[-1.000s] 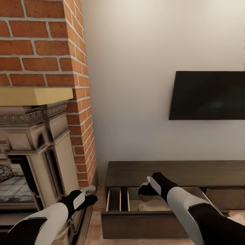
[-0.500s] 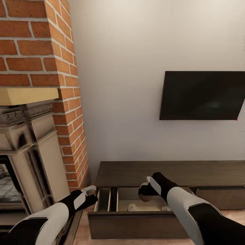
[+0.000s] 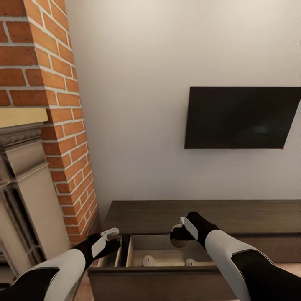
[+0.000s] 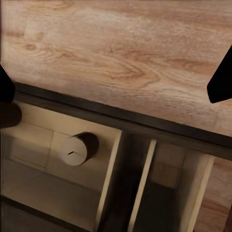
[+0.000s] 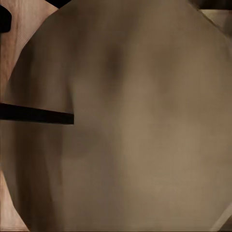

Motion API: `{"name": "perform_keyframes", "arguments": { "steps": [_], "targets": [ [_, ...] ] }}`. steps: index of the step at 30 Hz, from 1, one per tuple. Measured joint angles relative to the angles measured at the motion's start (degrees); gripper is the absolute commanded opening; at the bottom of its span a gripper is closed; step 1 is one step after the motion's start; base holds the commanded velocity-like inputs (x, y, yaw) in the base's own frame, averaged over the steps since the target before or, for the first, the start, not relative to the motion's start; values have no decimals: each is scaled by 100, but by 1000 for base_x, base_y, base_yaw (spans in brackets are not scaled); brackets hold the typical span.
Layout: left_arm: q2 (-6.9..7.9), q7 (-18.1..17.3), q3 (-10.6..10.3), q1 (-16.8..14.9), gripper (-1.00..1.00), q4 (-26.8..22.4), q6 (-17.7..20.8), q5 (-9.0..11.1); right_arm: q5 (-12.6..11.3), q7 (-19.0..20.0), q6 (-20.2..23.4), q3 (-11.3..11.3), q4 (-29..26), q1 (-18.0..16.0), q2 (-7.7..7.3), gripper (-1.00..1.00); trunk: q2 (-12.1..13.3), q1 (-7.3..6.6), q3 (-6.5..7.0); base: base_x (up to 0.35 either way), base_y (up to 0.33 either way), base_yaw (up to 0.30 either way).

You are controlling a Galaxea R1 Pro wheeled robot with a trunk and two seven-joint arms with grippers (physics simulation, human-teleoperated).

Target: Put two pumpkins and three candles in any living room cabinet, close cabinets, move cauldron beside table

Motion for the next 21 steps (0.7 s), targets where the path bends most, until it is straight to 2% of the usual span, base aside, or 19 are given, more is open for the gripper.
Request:
{"name": "perform_keyframes", "arguments": {
  "steps": [6,17,21],
  "targets": [
    [-7,-6,0,0,100,-6,0,0,3,0,0,-3,-2,3,-3,-100,0,1,0,95,-233,0],
    [7,-92,0,-1,100,-109,2,6,-5,0,-1,-15,-16,8,-8,-100,0,1,0,6,-14,0],
    [22,-109,2,-2,100,-575,103,7,-5,0,-1,-16,-18,7,-9,-100,0,1,1,0,0,0]
  ]
}}
